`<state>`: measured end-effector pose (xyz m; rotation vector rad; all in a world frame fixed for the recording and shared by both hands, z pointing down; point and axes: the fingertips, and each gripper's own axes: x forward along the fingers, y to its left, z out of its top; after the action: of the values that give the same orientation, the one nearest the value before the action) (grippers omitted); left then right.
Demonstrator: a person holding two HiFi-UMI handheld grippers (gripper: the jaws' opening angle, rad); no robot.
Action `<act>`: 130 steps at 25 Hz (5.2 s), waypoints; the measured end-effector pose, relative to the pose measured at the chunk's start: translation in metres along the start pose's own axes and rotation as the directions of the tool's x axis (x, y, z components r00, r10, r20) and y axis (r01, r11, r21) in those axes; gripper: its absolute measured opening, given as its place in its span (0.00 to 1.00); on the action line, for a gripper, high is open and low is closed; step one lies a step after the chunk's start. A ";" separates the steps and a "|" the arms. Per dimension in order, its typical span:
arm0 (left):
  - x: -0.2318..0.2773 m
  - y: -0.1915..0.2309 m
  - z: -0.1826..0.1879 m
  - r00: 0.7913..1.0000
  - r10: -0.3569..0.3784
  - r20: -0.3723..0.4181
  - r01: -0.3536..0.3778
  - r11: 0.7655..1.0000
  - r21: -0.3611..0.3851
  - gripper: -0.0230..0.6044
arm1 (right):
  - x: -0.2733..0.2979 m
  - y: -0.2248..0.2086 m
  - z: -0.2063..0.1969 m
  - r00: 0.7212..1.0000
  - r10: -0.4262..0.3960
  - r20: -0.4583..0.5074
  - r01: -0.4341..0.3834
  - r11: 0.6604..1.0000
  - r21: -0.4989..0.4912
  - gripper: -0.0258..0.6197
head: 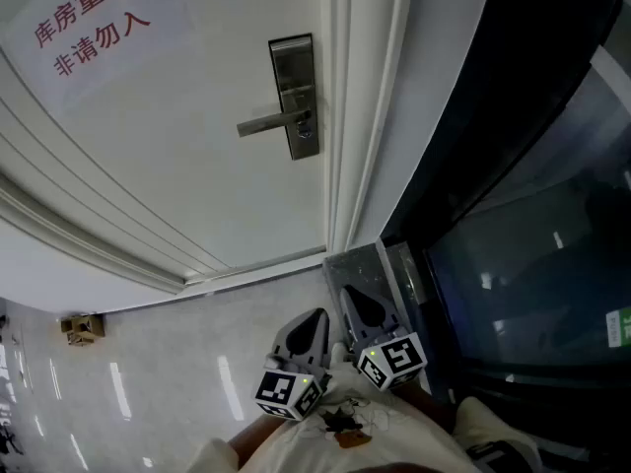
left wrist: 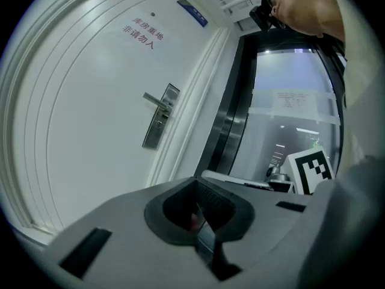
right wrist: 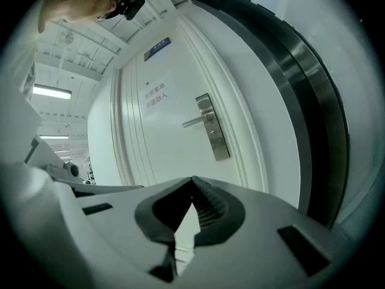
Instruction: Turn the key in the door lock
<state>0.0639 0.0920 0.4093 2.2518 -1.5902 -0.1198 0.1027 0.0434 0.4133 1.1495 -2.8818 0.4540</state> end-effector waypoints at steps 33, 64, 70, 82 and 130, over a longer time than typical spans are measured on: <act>0.046 0.133 0.059 0.994 0.022 0.103 -0.013 0.997 -0.081 0.04 | 0.161 -0.010 0.077 0.992 -0.107 0.062 0.124 0.900 -0.417 0.21; 0.084 0.186 0.078 0.990 -0.143 0.011 0.144 0.989 -0.030 0.04 | 0.274 -0.077 0.126 0.882 -0.449 0.145 0.357 0.434 -0.827 0.06; 0.086 0.183 0.077 0.988 -0.155 0.001 0.155 0.988 -0.027 0.04 | 0.273 -0.078 0.130 0.905 -0.400 0.145 0.393 0.656 -0.644 0.06; 0.091 0.181 0.075 0.987 -0.160 -0.014 0.159 0.987 -0.027 0.04 | 0.268 -0.088 0.132 0.962 -0.231 0.148 0.230 0.973 0.022 0.07; 0.108 0.172 0.082 0.990 -0.138 -0.006 0.138 0.990 0.018 0.04 | 0.198 -0.031 0.038 0.975 -0.195 0.104 0.196 0.981 0.003 0.05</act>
<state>-0.0734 -0.0783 0.4102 2.3733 -1.4381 -0.1375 -0.0171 -0.1212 0.4075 1.4801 -2.8106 0.3874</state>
